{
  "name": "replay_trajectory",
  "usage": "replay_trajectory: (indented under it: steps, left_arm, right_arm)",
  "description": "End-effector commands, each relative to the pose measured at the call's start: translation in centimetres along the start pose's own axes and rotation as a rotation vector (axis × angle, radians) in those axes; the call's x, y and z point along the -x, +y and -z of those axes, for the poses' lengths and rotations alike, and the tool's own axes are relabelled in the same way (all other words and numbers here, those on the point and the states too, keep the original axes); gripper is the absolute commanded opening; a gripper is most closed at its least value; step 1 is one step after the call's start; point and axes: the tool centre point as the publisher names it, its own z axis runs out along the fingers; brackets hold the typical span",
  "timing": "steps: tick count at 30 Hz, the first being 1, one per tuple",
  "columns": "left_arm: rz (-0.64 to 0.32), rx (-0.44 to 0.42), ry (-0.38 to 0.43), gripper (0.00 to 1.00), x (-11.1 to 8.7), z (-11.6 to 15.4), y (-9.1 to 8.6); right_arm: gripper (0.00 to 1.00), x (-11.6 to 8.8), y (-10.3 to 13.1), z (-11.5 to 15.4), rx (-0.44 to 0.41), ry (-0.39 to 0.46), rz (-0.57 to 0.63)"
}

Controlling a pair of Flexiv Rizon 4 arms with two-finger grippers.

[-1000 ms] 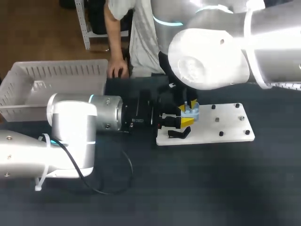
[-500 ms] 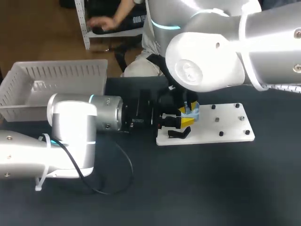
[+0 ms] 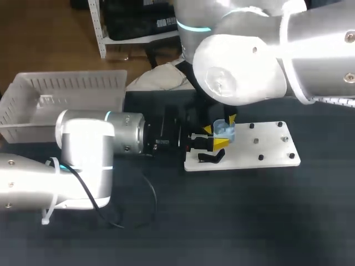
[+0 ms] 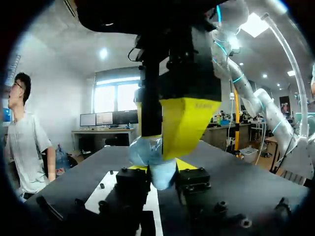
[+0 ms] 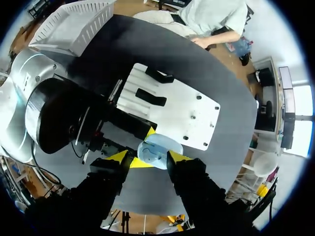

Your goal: Pick up each earbud case from the left stands, insert the matching earbuds, close the lid, and place the case in the box.

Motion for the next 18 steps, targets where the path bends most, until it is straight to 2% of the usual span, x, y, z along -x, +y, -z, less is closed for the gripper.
replay_trajectory:
  steps: [1,3,7,14,18]
  left_arm:
    - [-0.002,0.003,-0.001,0.0,0.0,0.0,-0.1]
    - [-0.002,0.003,-0.001,0.0,0.0,0.0,-0.1]
    - [-0.002,0.003,-0.001,0.0,0.0,0.0,-0.1]
    - [-0.002,0.003,-0.001,0.0,0.0,0.0,-0.1]
    - [-0.002,0.003,-0.001,0.0,0.0,0.0,-0.1]
  right_arm:
    - [1.0,-0.9,-0.7,1.0,0.022,-0.027,-0.025]
    - [1.0,-0.5,-1.5,1.4,0.031,-0.041,-0.068]
    - [1.0,1.2,-3.5,1.5,0.1,-0.066,-0.209]
    - [1.0,3.6,-6.5,-0.2,0.177,-0.095,-0.451]
    - [1.0,4.3,-7.8,-1.5,0.204,-0.078,-0.512]
